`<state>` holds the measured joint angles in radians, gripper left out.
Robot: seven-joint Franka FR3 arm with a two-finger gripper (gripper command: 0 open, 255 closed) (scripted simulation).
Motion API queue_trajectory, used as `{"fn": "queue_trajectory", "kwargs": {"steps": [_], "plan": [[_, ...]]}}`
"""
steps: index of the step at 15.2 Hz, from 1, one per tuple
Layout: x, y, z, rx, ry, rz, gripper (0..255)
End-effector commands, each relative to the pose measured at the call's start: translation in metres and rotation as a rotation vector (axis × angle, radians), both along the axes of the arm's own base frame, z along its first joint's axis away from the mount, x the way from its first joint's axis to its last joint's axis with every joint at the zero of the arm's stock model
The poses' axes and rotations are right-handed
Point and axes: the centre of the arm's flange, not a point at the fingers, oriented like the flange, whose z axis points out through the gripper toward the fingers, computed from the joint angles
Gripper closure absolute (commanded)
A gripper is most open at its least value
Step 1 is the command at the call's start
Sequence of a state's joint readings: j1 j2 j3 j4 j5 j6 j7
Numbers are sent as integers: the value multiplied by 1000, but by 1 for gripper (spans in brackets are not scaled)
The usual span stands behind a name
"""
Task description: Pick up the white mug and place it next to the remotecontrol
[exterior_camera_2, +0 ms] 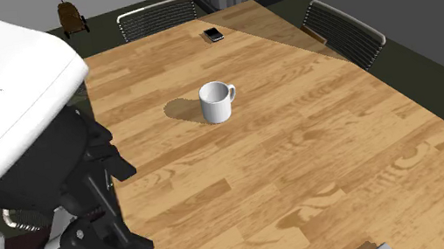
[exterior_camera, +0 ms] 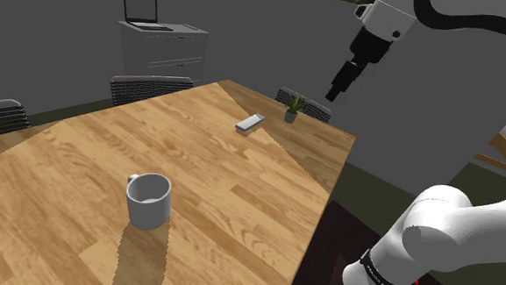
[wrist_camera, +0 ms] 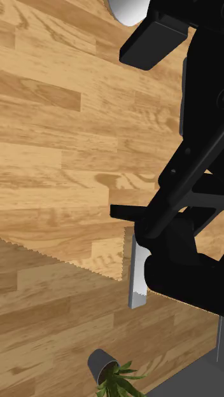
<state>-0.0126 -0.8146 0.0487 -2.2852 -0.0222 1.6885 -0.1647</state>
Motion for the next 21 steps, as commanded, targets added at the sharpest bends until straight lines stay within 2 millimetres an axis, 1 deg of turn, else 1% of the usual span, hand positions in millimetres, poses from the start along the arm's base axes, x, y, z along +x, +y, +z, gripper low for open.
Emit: {"fn": "queue_trajectory", "kwargs": {"steps": [1, 21], "plan": [[0, 0, 0, 0, 0, 0, 0], [96, 188, -145, 66, 15, 31, 0]]}}
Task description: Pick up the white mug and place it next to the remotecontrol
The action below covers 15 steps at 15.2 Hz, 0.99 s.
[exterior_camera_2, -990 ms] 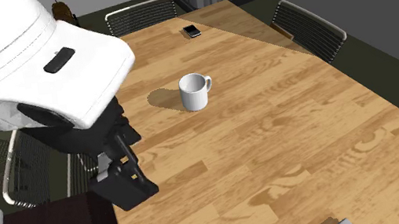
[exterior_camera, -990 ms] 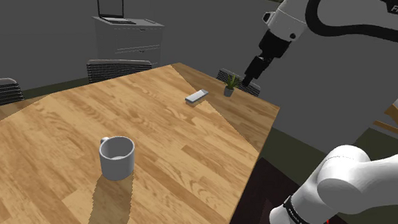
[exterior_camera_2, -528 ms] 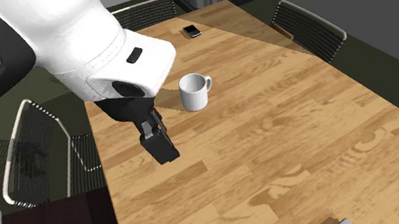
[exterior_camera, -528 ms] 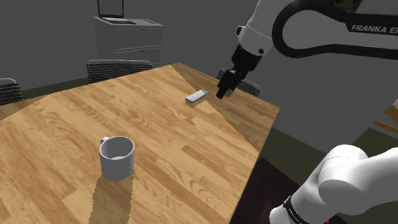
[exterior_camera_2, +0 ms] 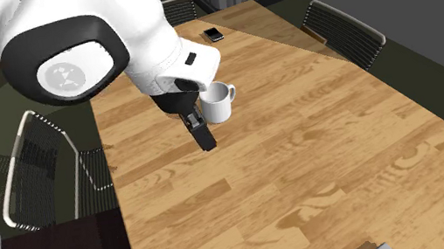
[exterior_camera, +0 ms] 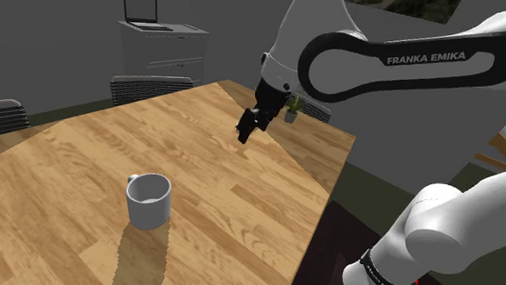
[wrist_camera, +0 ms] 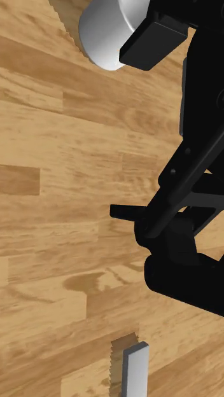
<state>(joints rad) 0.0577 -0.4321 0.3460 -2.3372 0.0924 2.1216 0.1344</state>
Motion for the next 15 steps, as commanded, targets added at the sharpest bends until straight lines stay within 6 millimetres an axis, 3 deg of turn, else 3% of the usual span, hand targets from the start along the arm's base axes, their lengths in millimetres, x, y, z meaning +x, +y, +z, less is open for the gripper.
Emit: {"fn": "queue_trajectory", "kwargs": {"steps": [1, 15], "plan": [[6, 23, -16, 8, 1, 3, 0], [68, 163, -110, 54, 11, 25, 0]]}}
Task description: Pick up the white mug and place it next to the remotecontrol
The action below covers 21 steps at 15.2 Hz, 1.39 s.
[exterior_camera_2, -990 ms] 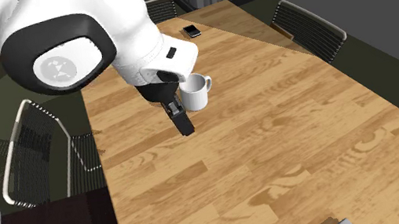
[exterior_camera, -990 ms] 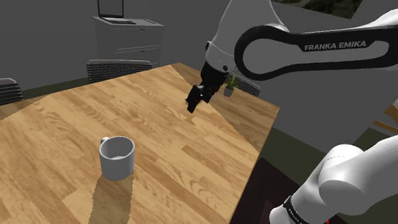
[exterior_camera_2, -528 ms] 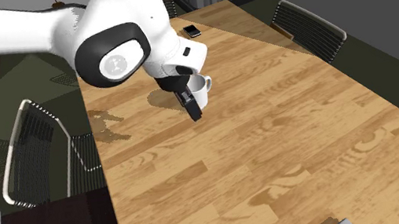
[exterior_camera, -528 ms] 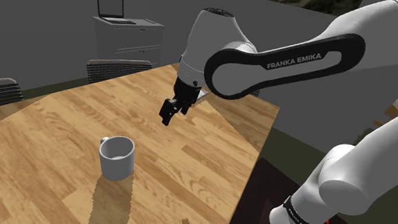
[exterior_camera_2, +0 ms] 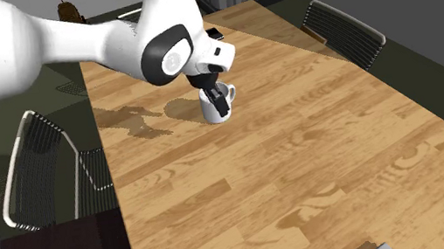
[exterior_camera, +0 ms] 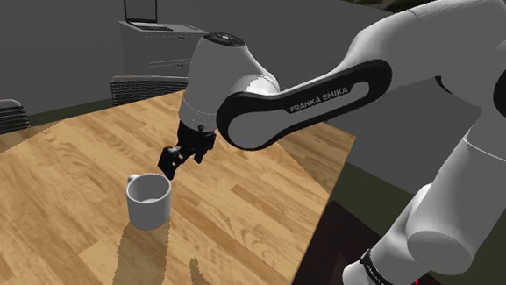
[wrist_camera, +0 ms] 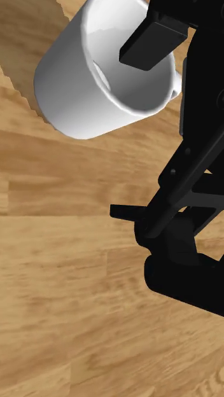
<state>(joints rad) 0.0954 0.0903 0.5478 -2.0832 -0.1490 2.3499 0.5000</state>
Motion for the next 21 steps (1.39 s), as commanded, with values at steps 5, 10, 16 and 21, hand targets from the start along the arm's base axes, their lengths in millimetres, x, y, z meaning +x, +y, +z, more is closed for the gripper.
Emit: {"fn": "queue_trajectory", "kwargs": {"steps": [5, 10, 16, 21], "plan": [[18, 37, -36, 13, 2, 4, 0], [23, 39, -62, 13, 2, 4, 0], [24, 40, -64, 13, 2, 4, 0], [24, 40, -64, 13, 2, 4, 255]]}}
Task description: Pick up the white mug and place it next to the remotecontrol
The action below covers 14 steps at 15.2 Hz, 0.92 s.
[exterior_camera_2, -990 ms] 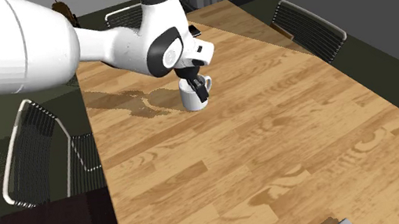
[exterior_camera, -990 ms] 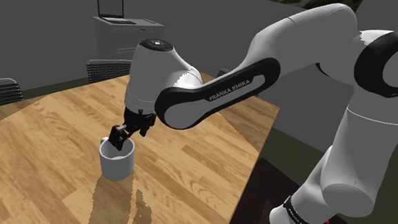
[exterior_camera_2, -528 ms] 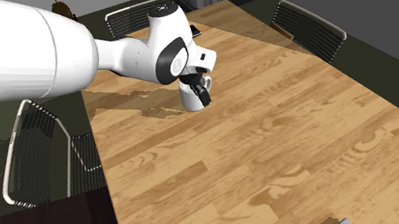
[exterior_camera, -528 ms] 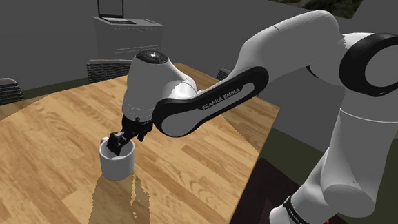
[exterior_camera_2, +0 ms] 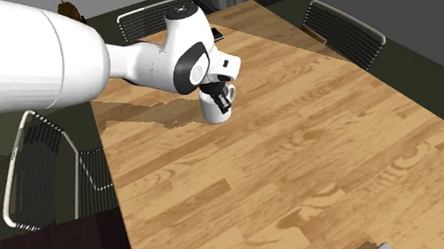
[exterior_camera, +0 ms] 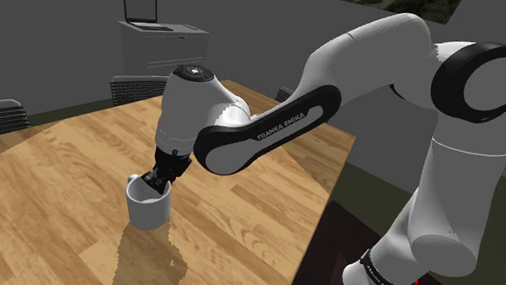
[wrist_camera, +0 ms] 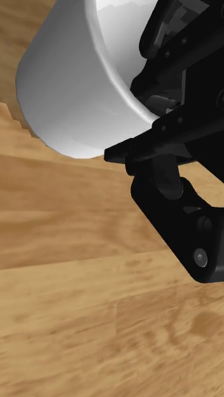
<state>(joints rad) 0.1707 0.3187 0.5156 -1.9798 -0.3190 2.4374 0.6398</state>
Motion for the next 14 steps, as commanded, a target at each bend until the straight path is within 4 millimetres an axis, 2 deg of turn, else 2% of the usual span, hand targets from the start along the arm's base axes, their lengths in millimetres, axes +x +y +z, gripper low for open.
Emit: {"fn": "queue_trajectory", "kwargs": {"steps": [1, 7, 14], "plan": [[0, 0, 0, 0, 0, 0, 255], [0, 0, 0, 0, 0, 0, 255], [0, 0, 37, 0, 0, 0, 255]]}}
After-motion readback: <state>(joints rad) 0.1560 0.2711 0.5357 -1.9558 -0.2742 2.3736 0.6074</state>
